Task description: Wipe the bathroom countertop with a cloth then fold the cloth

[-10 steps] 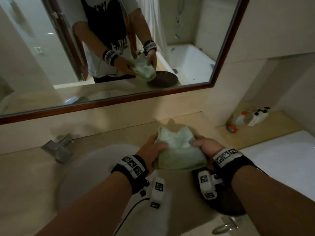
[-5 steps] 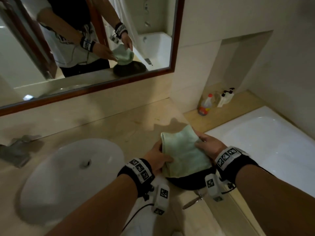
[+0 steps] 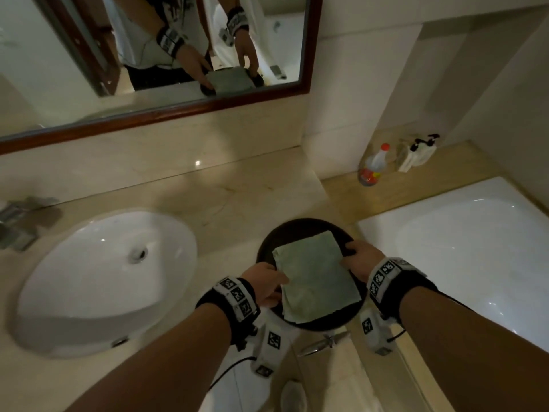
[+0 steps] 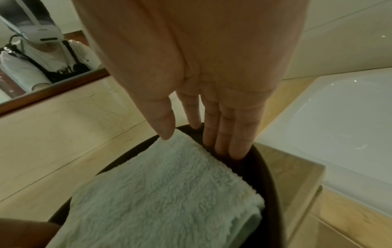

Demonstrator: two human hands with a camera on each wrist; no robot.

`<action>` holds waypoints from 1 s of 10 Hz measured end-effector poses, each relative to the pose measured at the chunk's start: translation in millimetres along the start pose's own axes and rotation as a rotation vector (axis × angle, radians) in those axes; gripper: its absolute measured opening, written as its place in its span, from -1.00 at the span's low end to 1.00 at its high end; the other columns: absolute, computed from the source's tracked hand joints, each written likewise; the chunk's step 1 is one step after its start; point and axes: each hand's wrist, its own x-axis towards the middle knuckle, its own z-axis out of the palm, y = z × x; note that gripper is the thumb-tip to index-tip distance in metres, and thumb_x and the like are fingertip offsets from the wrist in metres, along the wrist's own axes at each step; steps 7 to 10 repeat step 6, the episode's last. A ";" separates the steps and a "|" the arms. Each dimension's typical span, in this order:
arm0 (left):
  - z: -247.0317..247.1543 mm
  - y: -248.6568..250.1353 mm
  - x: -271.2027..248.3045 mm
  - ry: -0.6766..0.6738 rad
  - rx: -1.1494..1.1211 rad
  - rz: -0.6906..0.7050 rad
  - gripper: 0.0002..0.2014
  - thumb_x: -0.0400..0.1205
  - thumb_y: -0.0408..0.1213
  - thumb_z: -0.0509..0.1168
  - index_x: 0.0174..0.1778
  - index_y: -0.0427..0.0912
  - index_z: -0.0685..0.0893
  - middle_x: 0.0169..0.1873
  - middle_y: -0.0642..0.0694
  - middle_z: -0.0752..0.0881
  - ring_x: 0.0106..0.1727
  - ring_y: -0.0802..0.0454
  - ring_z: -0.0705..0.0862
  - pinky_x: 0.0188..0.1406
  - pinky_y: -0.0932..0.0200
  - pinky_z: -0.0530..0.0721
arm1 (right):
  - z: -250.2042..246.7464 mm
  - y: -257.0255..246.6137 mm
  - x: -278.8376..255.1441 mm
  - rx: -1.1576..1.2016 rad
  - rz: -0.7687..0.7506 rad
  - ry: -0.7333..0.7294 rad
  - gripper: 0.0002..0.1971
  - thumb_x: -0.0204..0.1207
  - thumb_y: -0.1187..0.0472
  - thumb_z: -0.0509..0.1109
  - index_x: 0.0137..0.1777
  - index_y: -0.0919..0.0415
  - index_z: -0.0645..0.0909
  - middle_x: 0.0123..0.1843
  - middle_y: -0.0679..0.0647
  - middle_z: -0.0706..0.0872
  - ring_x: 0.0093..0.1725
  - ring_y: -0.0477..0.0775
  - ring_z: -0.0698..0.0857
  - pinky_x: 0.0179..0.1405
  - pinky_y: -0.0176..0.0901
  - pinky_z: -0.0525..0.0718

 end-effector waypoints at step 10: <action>-24.6 -5.3 -15.0 0.114 -0.205 0.083 -0.55 0.64 -0.30 0.40 0.45 -0.20 0.52 0.21 -0.31 0.71 0.04 -0.19 0.78 0.18 -0.20 0.79 | -5.3 -16.5 13.9 -0.115 -0.001 -0.009 -0.63 0.60 0.16 0.30 0.37 0.24 0.63 0.37 0.23 0.67 0.30 0.27 0.65 0.14 -0.10 0.59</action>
